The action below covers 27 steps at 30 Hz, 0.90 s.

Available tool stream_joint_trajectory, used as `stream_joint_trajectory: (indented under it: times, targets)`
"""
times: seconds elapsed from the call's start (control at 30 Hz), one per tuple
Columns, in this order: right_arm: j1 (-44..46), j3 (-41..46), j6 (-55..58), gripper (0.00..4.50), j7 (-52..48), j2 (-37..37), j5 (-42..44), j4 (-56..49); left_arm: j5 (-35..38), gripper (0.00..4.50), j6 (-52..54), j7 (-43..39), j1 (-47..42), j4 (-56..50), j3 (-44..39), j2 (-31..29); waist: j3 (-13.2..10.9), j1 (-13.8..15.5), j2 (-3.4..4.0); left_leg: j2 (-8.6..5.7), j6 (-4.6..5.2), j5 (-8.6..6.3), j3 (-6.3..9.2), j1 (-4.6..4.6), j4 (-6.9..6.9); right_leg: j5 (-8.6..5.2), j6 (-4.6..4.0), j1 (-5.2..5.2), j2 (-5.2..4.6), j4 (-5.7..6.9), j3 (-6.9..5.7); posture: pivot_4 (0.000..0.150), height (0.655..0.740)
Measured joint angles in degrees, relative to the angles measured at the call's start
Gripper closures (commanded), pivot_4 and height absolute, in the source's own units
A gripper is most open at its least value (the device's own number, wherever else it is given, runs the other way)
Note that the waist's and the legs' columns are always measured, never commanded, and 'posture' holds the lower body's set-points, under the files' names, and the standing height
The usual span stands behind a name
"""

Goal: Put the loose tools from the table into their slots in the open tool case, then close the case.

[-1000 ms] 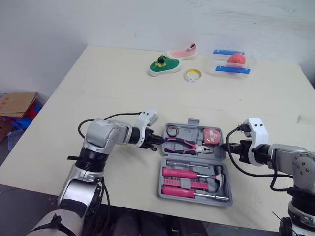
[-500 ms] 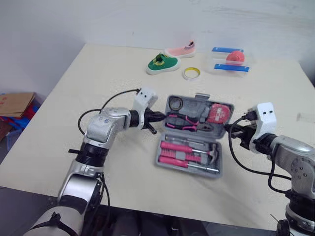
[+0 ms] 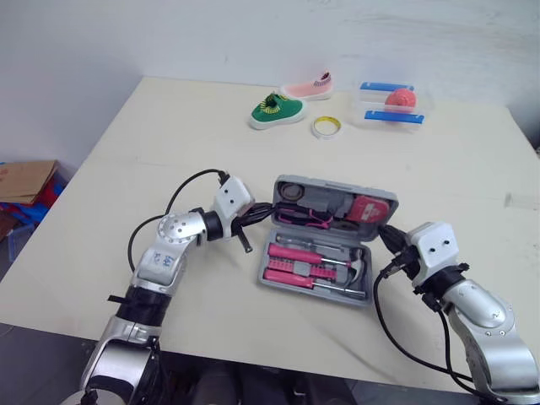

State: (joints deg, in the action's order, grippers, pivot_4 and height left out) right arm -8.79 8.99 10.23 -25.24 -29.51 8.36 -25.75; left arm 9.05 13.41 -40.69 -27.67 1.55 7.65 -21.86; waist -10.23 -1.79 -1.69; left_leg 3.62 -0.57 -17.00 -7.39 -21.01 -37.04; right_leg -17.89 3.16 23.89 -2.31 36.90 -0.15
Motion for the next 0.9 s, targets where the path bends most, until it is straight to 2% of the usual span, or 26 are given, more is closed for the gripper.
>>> stream_joint_trajectory:
  times: [0.03, 0.07, 0.13, 0.2, 0.27, 0.3, 0.37, 0.43, 0.47, 0.5, 0.53, 0.6, 0.7, 0.73, 0.77, 0.9]
  targets:
    - [-1.97, -0.01, -3.99, 3.8, -0.85, -0.21, -0.71, 0.55, 0.21, 4.5, -0.06, 0.38, 1.63, -1.63, -0.41, -0.05, 0.0, 0.0, 0.0, 0.02, -0.01, 0.0, 0.01, 0.02, 0.0, 0.0, -0.01, -0.02, 0.02, 0.01, 0.0, 0.15, 0.7304]
    - [-3.92, -0.21, -6.99, 3.45, -1.9, -0.8, -1.48, 0.97, 0.41, 4.21, 0.35, 0.64, 2.69, -2.88, -0.71, -0.24, 0.0, 0.05, 0.0, 0.02, -0.02, 0.01, 0.07, 0.04, 0.01, 0.01, -0.01, -0.04, 0.03, 0.04, -0.01, 0.15, 0.7304]
    - [-8.12, -1.15, -12.92, 2.43, -4.24, -1.79, -3.04, 2.08, 1.5, 3.54, 1.92, 0.93, 4.54, -4.93, -2.25, -1.31, -0.01, 0.02, 0.01, 0.02, -0.05, 0.0, 0.12, 0.02, 0.02, 0.01, -0.01, -0.02, 0.06, 0.07, -0.01, 0.15, 0.7304]
    - [-12.78, -1.01, -18.18, 1.4, -6.27, -2.72, -3.96, 2.24, 3.27, 2.64, 4.64, 0.55, 7.7, -8.13, -4.84, -4.01, -0.05, -0.22, 0.08, 0.04, -0.09, -0.02, 0.09, 0.03, 0.05, 0.0, -0.02, -0.01, 0.05, 0.09, 0.0, 0.15, 0.7304]
    - [-19.32, 4.37, -17.33, 0.32, -9.69, -5.47, -1.48, -3.59, 8.43, 1.66, 11.06, -2.44, 14.25, -15.66, -9.33, -10.5, -0.22, -0.71, 0.32, 0.09, -0.18, -0.06, 0.05, -0.05, 0.05, -0.04, -0.03, 0.09, 0.01, 0.15, 0.01, 0.15, 0.7304]
    - [-23.25, 9.63, -15.19, 0.3, -12.05, -8.2, 1.81, -7.21, 11.89, 1.29, 15.87, -4.2, 17.41, -18.7, -13.33, -14.99, -0.26, -0.78, 0.31, 0.09, -0.27, -0.04, 0.1, 0.0, 0.06, -0.08, -0.02, 0.06, 0.0, 0.13, -0.02, 0.15, 0.7304]
    - [-28.38, 19.04, -8.79, 0.3, -17.22, -13.06, 12.15, -13.98, 19.87, 1.29, 24.24, -8.54, 20.24, -22.37, -21.4, -22.48, -0.45, -0.81, 0.0, 0.11, -0.21, -0.01, 0.23, -0.06, -0.01, -0.08, -0.06, 0.06, 0.01, 0.14, -0.11, 0.15, 0.7304]
    - [-31.62, 25.85, -3.72, 0.3, -20.45, -15.73, 20.7, -19.0, 24.84, 1.29, 28.89, -12.37, 21.93, -23.91, -27.41, -28.05, -0.46, -0.67, -0.11, 0.12, -0.45, -0.08, 0.48, 0.17, 0.02, -0.15, -0.24, -0.31, -0.02, -0.14, -0.34, 0.15, 0.7304]
    - [-32.3, 27.56, -0.08, 0.3, -20.73, -16.26, 26.16, -20.54, 26.6, 1.29, 30.71, -13.99, 22.76, -23.72, -29.33, -30.29, -0.5, -0.56, -0.17, 0.15, -0.48, -0.11, 0.48, 0.33, 0.07, -0.2, -0.51, -0.5, -0.05, -0.34, -0.4, 0.15, 0.7304]
    - [-32.32, 28.58, 3.25, 0.3, -20.21, -16.44, 30.49, -21.14, 27.35, 1.29, 32.32, -14.92, 23.53, -23.21, -30.18, -32.0, -0.5, -0.28, -0.18, 0.14, -0.45, -0.1, 0.49, 0.4, 0.18, -0.51, -1.42, -0.59, -0.08, -0.65, -0.41, 0.15, 0.7304]
    - [-30.97, 28.91, 6.65, 0.3, -18.71, -16.49, 33.98, -20.97, 27.81, 1.29, 33.51, -15.24, 23.59, -22.62, -30.17, -32.52, -0.52, -0.08, -0.14, 0.12, -0.41, -0.07, 0.49, 0.39, 0.22, -0.43, -1.45, -0.62, -0.11, -0.79, -0.4, 0.15, 0.7304]
    - [-27.28, 27.17, 9.51, 0.3, -16.28, -16.44, 34.88, -19.97, 27.8, 1.29, 34.0, -14.23, 21.45, -21.37, -28.31, -30.93, -0.52, 0.24, -0.13, 0.1, -0.33, -0.08, 0.49, 0.32, 0.33, -0.24, -1.48, -0.68, -0.17, -1.18, -0.39, 0.15, 0.7304]
    - [-22.17, 21.42, 12.0, 0.3, -13.31, -16.42, 31.94, -18.84, 27.56, 1.29, 33.89, -10.96, 16.34, -21.01, -22.44, -25.91, -0.5, 0.45, -0.12, 0.04, -0.11, -0.01, 0.44, -0.3, 0.41, -0.1, -1.32, -0.27, -0.27, -1.31, -0.44, 0.15, 0.7304]
    - [-21.05, 19.87, 12.8, 0.3, -12.62, -16.42, 31.0, -18.86, 27.32, 1.29, 33.7, -10.16, 15.23, -20.96, -20.81, -24.82, -0.5, 0.39, -0.12, 0.02, -0.03, -0.08, 0.43, -0.32, 0.44, -0.01, -1.17, -0.21, -0.31, -1.19, -0.45, 0.15, 0.7304]
    - [-19.84, 18.51, 13.83, 0.3, -11.73, -16.43, 30.17, -18.86, 26.82, 1.29, 33.12, -9.6, 14.23, -20.93, -19.54, -23.81, -0.5, 0.39, -0.13, 0.02, 0.12, -0.08, 0.42, -0.3, 0.44, 0.34, -0.39, -0.19, -0.3, -1.08, -0.48, 0.15, 0.7304]
    - [-12.3, 13.83, 21.31, 0.3, -5.64, -16.38, 29.15, -18.52, 25.37, 1.29, 32.27, -6.95, 8.97, -20.67, -14.18, -19.51, -0.49, 0.15, -0.14, 0.07, -0.31, -0.08, 0.37, -0.3, 0.44, -0.02, -0.15, -0.09, -0.14, -0.95, -0.48, 0.15, 0.7304]
